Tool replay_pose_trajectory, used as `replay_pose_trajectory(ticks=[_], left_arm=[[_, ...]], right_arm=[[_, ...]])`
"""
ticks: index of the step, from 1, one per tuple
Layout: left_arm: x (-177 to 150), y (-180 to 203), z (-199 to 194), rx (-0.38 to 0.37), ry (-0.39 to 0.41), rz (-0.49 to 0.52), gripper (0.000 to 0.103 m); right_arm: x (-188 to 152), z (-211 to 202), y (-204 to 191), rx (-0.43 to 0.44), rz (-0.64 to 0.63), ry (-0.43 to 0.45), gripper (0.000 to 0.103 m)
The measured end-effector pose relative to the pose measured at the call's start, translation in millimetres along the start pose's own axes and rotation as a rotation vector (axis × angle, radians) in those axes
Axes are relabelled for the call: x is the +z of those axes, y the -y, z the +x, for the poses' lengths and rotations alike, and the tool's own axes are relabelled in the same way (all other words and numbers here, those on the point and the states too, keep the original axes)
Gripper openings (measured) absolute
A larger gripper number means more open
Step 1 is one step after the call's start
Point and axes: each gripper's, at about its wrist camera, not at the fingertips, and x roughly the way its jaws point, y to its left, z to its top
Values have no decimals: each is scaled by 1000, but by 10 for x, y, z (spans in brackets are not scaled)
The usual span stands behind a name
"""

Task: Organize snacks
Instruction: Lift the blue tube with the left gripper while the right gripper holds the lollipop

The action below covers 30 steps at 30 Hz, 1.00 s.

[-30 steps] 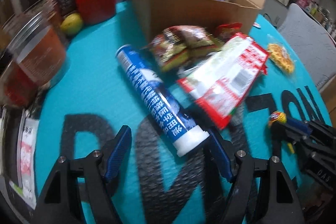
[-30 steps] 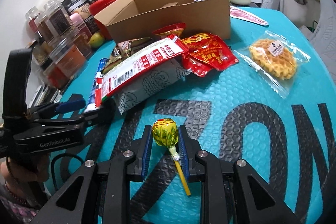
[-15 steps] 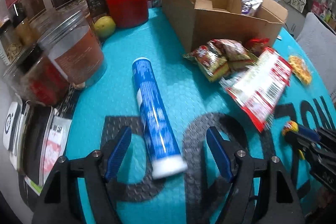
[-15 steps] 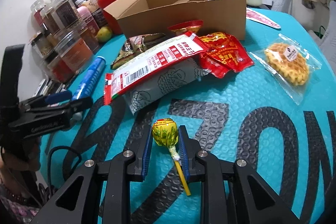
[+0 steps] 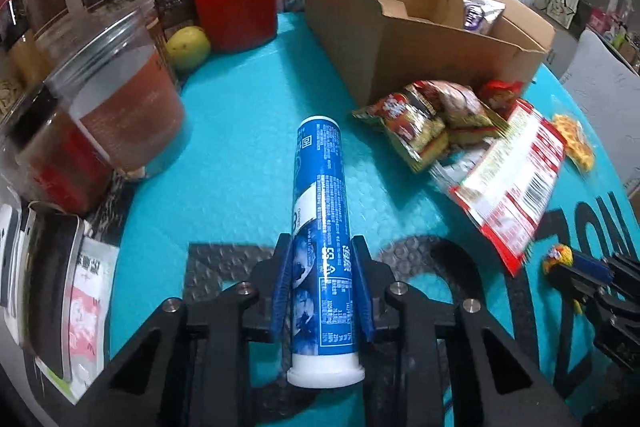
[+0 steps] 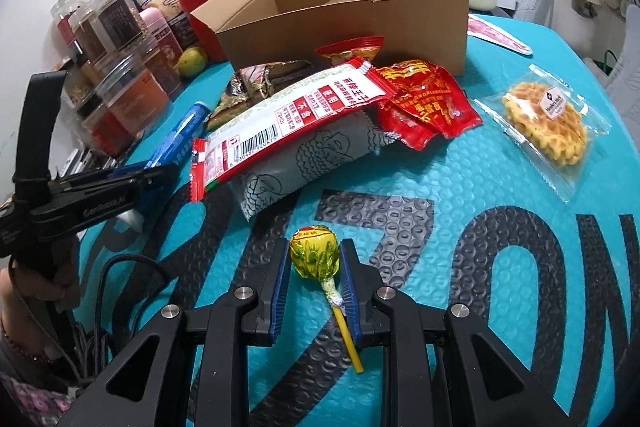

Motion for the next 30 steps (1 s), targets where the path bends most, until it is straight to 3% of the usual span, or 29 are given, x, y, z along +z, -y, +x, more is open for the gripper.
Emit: replay_pose_trajectory(ticks=[13,19,21,23,25,27,29,30], left_arm=[[-491,218,-374,-81,-80,36,28],[-514,348,-311,-34,-68,88,29],[-480,377,-282,-23,-60,101,34],[-425,385,-229,-11,-58,94,50],[-375,345,-181,-27,-55,78,55],[-354,333,-165,-37,-42,75,53],[-355,337,-183,-43,-31,86,28],[-342,339,-190,-50,-33,88,28]], right_arm=[[-164,-138,-29,6,-7,10,24],[-188,-151,-13,-9,0,10,24],[-186,-142,5,-12,4,7,24],[-177,-129,20,-11,9,6,24],[-168,-123,25,-11,12,7,24],[-155,-111,20,-16,8,7,24],[-144,-103,8,-22,0,9,24],[-138,-99,4,-25,-3,10,24]])
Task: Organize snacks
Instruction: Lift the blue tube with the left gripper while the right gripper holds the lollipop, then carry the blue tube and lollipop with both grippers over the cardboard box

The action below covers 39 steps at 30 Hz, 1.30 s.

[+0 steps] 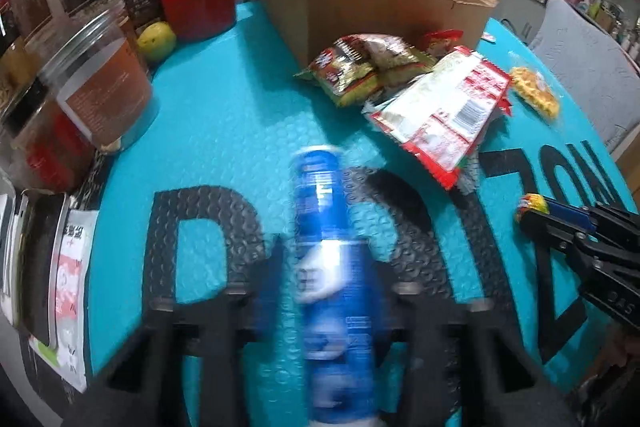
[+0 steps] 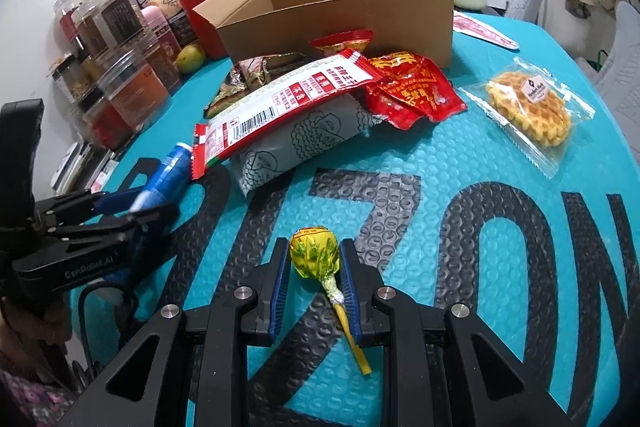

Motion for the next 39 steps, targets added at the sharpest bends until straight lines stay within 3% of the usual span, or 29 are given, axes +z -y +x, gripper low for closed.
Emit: replay_pose_trajectory(ticks=[6,17,28,39], left_arm=[[-16,-31,-65,-59,-11,-16,28],[-98,-3,-366,-63,52,-21,28],[6,108,-890,-86,227,-1,28],[473,165,-1325,-106,431,42,28]], right_arm=[[12,0,-31,5,-6,9,24],[-44,-218,-160,59,-31,64,24],[32,-592,-310,91,-72,174,24],[490,-948,-405,88,-165,303,24]])
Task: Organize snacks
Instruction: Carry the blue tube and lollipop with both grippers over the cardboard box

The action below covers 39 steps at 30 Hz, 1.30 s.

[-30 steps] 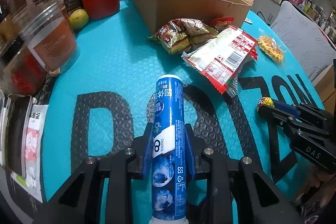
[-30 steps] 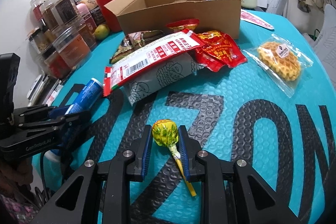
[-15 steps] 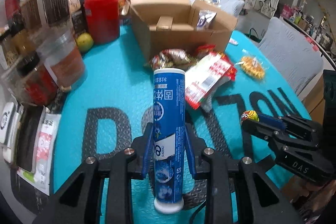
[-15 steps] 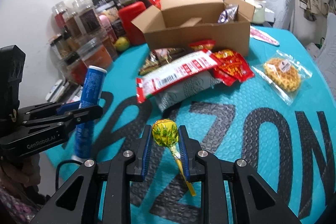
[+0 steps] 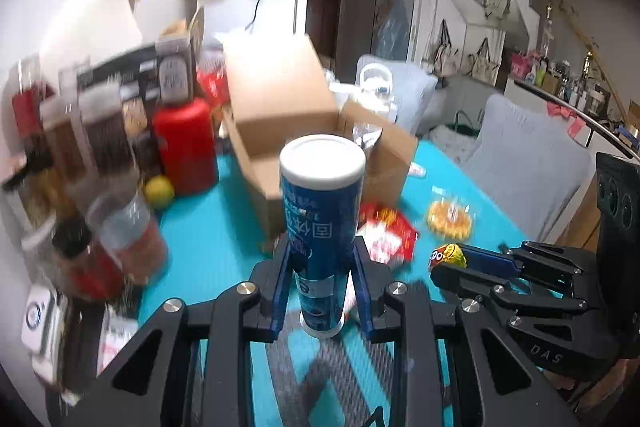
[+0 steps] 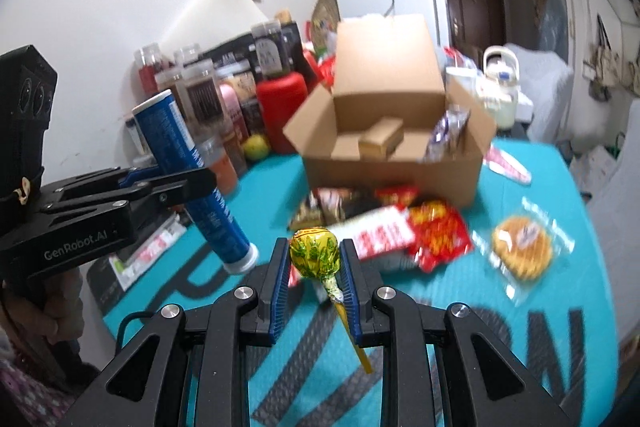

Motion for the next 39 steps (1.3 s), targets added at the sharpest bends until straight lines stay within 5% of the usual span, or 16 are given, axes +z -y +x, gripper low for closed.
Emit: replay_pose_trajectory(ticks=[24,39], left_arm=[[1046,-27,795,-32,102,45,28],[1644,-193,1506,24,161,-7,28]], right_arm=[[1181,429,568,-80,-58,98,24],[1762,1020,1028,-106,-6,120,24]])
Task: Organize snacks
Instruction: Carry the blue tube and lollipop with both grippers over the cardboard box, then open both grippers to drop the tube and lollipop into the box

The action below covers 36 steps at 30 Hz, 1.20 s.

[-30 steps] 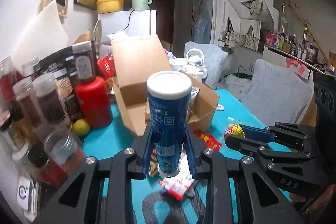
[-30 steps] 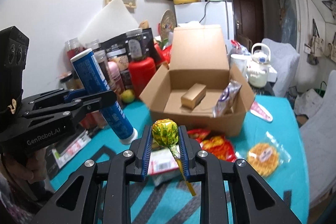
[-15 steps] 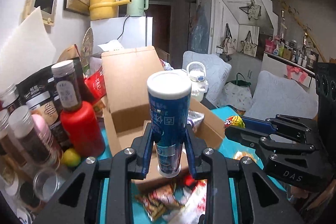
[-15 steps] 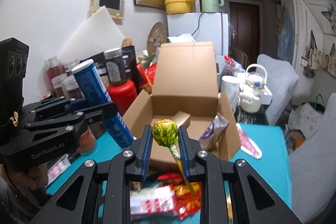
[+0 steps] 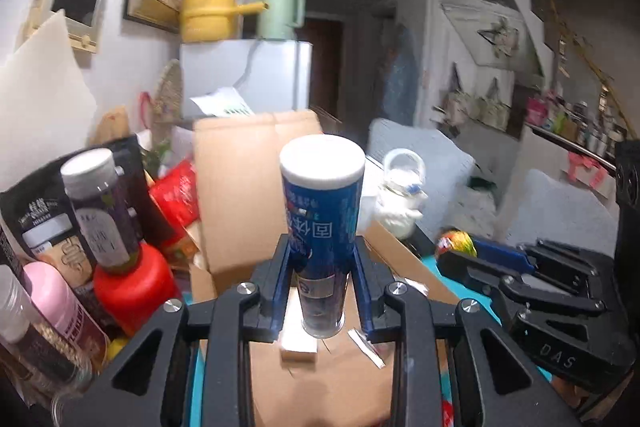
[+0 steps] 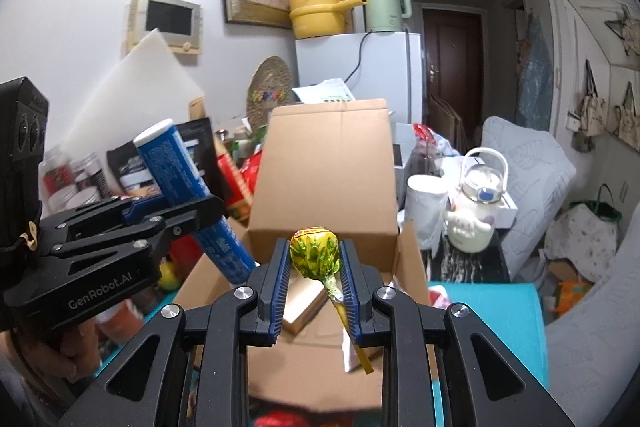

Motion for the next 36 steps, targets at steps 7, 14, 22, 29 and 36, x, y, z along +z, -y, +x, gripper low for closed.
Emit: replay_pose_trajectory(ticks=[7,14,22,29,36], left_arm=[[11,-71,326,27,-23,-6,28],[-136,-118,724,51,-123,23,28],[-367,-138,1104,58,-261,24,28],[-428,-171,1224,118,-295,37,28],[-422,-204,1267,156,-319,38,29]], right_arm=[[43,358,213,-24,83,-19,24],[-56,724,340,-61,79,-88,24],[-228,984,415,-72,85,-177,24],[-293,1088,463,-103,87,-211,24],[-327,1193,449,-114,91,-250,25]])
